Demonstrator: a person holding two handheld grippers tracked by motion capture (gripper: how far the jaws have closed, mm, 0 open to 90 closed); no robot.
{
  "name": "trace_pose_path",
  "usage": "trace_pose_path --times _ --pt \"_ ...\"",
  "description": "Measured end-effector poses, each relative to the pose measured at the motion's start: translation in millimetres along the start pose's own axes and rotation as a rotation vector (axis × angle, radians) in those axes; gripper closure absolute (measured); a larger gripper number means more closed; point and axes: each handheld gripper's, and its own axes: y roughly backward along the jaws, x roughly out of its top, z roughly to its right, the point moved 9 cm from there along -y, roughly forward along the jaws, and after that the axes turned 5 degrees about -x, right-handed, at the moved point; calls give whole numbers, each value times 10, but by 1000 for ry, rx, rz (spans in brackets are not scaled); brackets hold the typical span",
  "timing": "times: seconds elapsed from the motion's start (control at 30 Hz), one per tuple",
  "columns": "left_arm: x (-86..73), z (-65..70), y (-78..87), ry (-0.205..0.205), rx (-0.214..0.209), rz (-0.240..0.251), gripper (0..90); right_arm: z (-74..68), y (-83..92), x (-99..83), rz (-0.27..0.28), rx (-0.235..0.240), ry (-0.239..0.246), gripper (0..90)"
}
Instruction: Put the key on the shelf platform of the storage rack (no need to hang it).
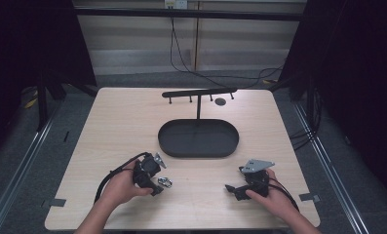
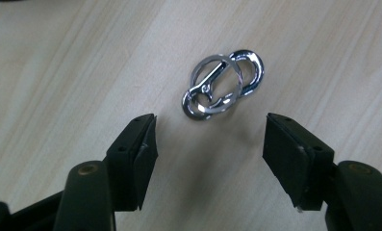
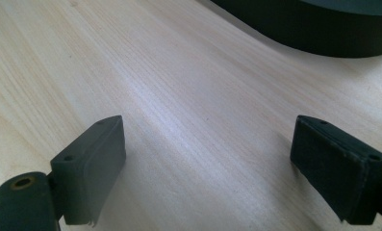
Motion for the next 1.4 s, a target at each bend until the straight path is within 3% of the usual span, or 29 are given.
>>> trace_pose_path --times 0.23,0.37,0.43,0.47,0.53,0.67,0.77,0.83,1.1,1.4 --pt "107 2 -54 -34 8 -28 391 0 -1 1 1 0 0 119" --pt "164 13 -62 -53 -8 -32 431 1 -1 1 1 1 2 119" --pt "179 38 -86 -69 -22 -61 454 1 0 0 1 1 1 119" --pt "197 29 -99 -71 -1 -64 470 -2 0 0 1 2 -1 119" --pt "225 48 -108 -81 -25 -67 485 0 0 0 0 0 0 119" --pt "227 64 -131 -86 -35 -91 508 -1 -1 1 1 2 0 119" --pt "222 77 -125 -91 -45 -111 654 1 -1 1 1 1 1 119" --pt "213 90 -110 -68 -60 -128 717 0 0 0 1 1 0 119" --pt "218 117 -79 50 -96 -135 728 -2 -1 1 1 2 -1 119" --pt "294 82 80 86 -98 -129 731 -1 -1 1 2 3 0 119"
